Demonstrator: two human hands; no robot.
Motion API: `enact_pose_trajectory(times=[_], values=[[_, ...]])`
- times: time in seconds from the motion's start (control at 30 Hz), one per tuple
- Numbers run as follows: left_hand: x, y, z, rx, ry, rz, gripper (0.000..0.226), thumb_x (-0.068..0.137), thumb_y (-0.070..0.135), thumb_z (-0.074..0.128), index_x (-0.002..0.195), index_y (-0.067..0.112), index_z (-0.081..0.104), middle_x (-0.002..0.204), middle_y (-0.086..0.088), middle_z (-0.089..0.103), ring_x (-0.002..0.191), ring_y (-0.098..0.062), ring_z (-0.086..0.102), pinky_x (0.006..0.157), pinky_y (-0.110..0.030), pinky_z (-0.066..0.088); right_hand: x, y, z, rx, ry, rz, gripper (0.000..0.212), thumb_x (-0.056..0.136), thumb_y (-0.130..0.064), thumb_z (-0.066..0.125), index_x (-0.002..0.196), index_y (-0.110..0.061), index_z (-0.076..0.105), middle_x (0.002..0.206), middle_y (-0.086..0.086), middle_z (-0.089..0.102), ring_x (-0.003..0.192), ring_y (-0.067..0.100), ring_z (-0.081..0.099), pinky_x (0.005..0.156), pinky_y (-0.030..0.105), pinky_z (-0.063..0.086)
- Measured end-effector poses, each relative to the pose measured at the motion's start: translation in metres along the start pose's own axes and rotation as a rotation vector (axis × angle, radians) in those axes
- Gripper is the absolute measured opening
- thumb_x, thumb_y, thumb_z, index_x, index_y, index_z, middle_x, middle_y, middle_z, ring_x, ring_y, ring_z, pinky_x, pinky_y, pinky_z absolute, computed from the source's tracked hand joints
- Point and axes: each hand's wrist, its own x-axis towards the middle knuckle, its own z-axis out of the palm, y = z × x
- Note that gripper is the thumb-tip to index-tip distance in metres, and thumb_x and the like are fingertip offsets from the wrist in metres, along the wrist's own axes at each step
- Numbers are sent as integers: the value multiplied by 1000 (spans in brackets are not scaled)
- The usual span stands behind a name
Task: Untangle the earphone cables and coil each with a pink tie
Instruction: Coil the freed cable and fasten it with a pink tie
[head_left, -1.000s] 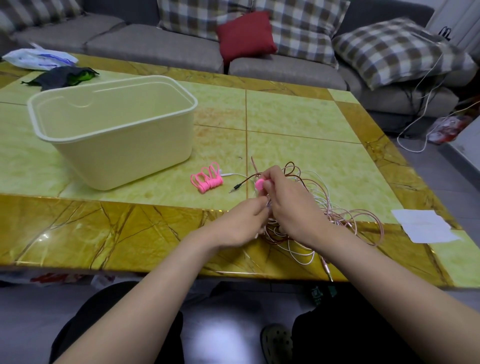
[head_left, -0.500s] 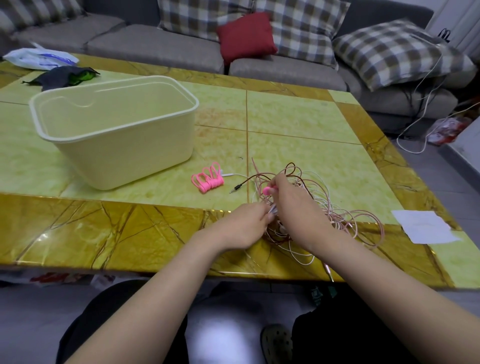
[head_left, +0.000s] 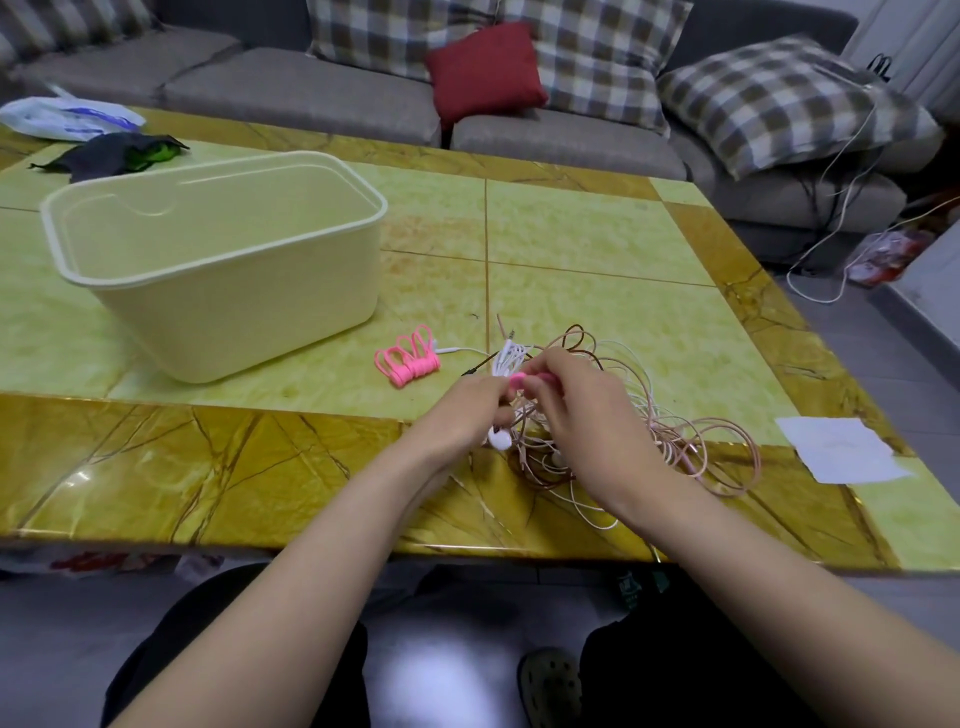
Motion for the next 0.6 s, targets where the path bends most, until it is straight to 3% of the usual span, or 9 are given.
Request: enact_pose_trajectory(times=[0.1,0.2,0.27,0.33,0.4,0.47,0.6], values=[[-1,1,-1,-164,-73,-53,31,95,11,34,65,16,40,47,6,32,51,-15,24,53,-29,20,-2,-1,1,-34,-7,-40,15,99,-24,44,98,-19,58,82,-9,55,73,15,50,63,32,39],[-6,6,-2,-308,-141,-7,31,101,22,26,74,15,40,59,4,32,48,-10,27,52,-28,21,-2,-6,-4,-49,-42,-69,17,99,-21,42,102,-16,58,86,-10,50,74,13,46,61,32,40],[-5,3,-2,-227,-126,42,30,102,31,30,83,14,44,58,7,33,54,-11,26,56,-30,20,-2,-7,-6,-86,-53,-93,18,98,-20,44,103,-13,59,92,-4,56,80,17,51,64,38,46],[-7,2,-5,-89,-99,86,27,99,34,35,90,13,48,56,9,33,59,-13,24,58,-32,20,-2,-7,-6,-75,-56,-94,15,96,-21,50,102,-13,62,89,-6,59,80,14,54,66,35,47],[-11,5,-6,-15,-80,118,23,95,30,40,81,12,45,58,4,30,58,-13,22,56,-31,19,-2,-6,-8,49,-40,-36,11,93,-19,56,98,-16,65,76,-15,57,70,6,55,63,27,47],[-14,9,-5,39,-53,155,32,99,19,37,67,16,35,59,1,27,54,-10,20,51,-24,22,0,-3,-11,123,-17,34,11,92,-14,58,97,-16,67,71,-13,61,67,5,60,66,22,49],[-15,12,-7,108,40,182,38,100,14,32,62,17,28,59,2,28,49,-8,21,40,-14,23,0,10,-15,104,-112,189,22,95,-4,47,99,-12,67,88,4,66,71,10,59,50,5,42]])
